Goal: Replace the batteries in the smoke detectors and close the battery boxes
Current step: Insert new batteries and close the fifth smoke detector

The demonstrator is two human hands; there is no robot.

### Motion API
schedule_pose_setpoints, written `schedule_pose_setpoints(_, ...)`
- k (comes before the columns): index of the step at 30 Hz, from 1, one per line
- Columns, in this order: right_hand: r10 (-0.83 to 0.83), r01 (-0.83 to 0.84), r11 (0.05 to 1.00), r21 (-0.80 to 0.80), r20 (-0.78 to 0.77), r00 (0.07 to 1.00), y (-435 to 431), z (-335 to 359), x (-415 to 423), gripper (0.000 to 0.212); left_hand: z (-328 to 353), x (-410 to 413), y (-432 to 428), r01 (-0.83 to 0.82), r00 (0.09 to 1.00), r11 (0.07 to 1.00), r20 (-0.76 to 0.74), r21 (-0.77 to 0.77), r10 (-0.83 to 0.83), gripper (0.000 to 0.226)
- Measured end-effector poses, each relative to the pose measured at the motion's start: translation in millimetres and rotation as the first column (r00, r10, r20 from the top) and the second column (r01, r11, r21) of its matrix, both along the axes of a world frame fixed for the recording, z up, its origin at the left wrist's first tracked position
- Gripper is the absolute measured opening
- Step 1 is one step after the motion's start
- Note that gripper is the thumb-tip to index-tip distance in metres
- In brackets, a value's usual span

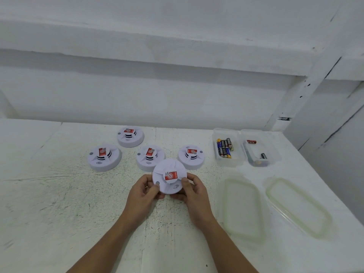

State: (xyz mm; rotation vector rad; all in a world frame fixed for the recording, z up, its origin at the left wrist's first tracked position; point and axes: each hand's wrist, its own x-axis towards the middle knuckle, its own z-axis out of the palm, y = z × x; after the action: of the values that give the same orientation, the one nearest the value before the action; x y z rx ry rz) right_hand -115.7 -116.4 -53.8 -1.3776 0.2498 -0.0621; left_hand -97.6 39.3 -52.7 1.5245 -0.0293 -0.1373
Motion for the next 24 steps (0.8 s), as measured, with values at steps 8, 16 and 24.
schedule_pose_setpoints(8, 0.001, -0.001, 1.0, -0.005, 0.005, 1.0, 0.7, -0.5, -1.0, 0.025, 4.9, -3.5, -1.9, -0.011, 1.0, 1.0, 0.025, -0.002, 0.011, 0.015)
schedule_pose_setpoints(16, 0.018, -0.019, 1.0, 0.019, 0.021, 1.0, 0.6, 2.9, -3.4, 0.025, 5.4, -5.1, -3.5, -0.038, 0.999, 0.998, 0.023, -0.05, 0.04, 0.019)
schedule_pose_setpoints(24, 0.016, -0.016, 1.0, 0.012, 0.019, 1.0, 1.2, 4.4, -4.4, 0.023, 6.6, -4.7, -3.0, -0.04, 0.998, 0.998, 0.04, -0.048, 0.042, 0.022)
